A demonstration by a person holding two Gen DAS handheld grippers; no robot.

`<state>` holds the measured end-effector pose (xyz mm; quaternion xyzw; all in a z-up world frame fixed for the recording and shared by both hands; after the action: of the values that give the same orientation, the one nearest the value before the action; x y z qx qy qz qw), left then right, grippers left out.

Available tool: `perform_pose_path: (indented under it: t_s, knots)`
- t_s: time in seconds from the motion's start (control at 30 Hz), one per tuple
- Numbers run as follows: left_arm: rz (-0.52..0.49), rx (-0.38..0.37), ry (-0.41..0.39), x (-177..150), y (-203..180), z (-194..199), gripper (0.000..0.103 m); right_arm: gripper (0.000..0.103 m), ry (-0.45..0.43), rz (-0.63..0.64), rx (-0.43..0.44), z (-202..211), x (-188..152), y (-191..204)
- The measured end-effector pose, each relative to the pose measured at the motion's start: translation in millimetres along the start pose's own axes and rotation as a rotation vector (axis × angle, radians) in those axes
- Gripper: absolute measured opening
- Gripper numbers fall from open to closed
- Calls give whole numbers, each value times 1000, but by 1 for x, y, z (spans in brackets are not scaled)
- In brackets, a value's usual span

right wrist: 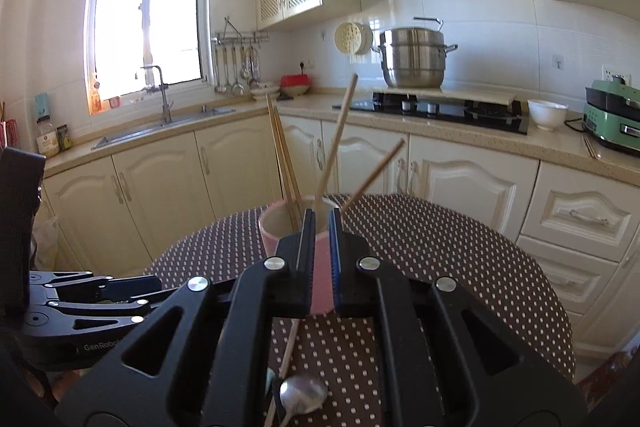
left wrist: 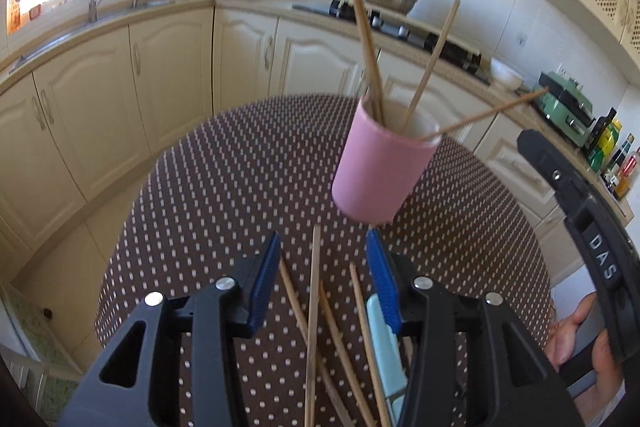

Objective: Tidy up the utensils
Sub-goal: 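Grasp another wooden chopstick from the pile with the left gripper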

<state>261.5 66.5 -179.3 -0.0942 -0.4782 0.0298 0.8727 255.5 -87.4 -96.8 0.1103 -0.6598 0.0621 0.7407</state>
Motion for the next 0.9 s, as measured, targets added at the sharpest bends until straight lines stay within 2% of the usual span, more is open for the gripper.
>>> perform_pose_path:
  t_s: [0.23,0.33,0.6,0.77,0.9]
  knots:
    - [-18,25,127,-41,5,-16,44,9,100,-10,-15,2,-30,-5]
    - [-20,31,158,-51,4,-23,44,21,133,-8,-12,3,-40,-2]
    - [-44,52,200,-65,3,-38,44,23,192,-16,-2,0,-56,-2]
    - [-42,61,216,-67,4,-47,39,23,220,-26,3,-2,-65,-2]
    - [-41,55,218,-66,5,-47,30,25,234,-33,8,-3,-69,-1]
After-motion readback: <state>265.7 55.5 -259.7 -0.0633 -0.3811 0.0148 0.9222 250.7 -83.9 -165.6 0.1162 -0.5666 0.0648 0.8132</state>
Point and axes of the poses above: each gripper's, at about its wrist camera, not at the fingertips, and z roughly against the way its jaws point, y to its left, x to its top, the point moved 7 cm from there along -z, roughly the way its jaws point, and after that the axes turned 13 degrees about -y, right-handed, at the moved point
